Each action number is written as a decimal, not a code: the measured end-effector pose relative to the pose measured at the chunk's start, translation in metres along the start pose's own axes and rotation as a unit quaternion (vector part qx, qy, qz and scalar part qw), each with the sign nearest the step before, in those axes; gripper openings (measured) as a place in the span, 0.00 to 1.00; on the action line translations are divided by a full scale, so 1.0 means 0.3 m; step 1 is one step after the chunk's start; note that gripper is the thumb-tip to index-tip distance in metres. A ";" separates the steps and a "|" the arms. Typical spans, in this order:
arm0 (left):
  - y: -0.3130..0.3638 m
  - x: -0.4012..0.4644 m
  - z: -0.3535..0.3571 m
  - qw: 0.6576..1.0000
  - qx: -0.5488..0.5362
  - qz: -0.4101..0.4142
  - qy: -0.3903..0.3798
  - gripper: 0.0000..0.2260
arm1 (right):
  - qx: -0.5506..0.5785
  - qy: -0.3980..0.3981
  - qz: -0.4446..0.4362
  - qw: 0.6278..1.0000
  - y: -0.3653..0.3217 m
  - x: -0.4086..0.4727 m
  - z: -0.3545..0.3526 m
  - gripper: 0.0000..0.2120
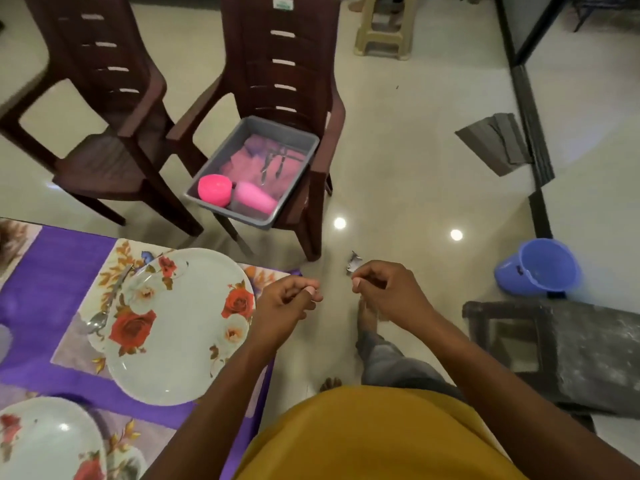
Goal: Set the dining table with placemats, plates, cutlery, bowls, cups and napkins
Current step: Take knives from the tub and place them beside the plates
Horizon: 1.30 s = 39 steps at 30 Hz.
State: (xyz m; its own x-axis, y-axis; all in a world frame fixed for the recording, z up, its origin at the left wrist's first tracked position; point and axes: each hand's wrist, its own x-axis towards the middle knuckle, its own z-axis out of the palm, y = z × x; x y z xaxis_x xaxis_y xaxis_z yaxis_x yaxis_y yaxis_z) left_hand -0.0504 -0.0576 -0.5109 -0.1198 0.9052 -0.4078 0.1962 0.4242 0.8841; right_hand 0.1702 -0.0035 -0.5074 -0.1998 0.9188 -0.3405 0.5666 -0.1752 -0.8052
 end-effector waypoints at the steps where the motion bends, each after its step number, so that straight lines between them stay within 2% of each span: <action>1: 0.013 0.050 -0.001 1.000 -0.007 -0.005 0.012 0.07 | -0.002 -0.011 -0.007 1.000 -0.007 0.072 -0.016 0.04; 9: 0.154 0.390 0.015 0.988 -0.075 -0.078 0.106 0.07 | -0.004 -0.093 -0.045 0.995 -0.131 0.537 -0.179 0.09; 12: 0.205 0.514 0.032 0.981 -0.089 -0.095 0.143 0.07 | -0.041 -0.141 -0.064 0.987 -0.149 0.704 -0.215 0.08; 17: 0.275 0.648 0.028 0.967 -0.124 -0.105 0.198 0.09 | -0.075 -0.158 -0.078 0.982 -0.188 0.964 -0.244 0.07; 27: 0.287 0.903 -0.104 0.952 -0.155 -0.130 0.230 0.08 | -0.082 -0.148 -0.092 0.981 -0.333 1.335 -0.202 0.04; 35: 0.330 1.137 -0.227 0.961 -0.143 -0.137 0.192 0.09 | -0.082 -0.162 -0.088 0.979 -0.460 1.543 -0.143 0.05; 39: 0.349 1.244 -0.271 0.959 -0.145 -0.140 0.200 0.09 | -0.106 -0.182 -0.106 0.972 -0.535 1.650 -0.106 0.06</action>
State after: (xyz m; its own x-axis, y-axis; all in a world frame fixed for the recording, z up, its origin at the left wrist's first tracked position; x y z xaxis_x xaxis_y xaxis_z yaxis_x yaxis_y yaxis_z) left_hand -0.1537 0.3225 -0.5520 -0.5041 0.6501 -0.5686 -0.1702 0.5706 0.8034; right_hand 0.0057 0.4906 -0.5312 -0.5775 0.7333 -0.3589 0.6264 0.1160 -0.7708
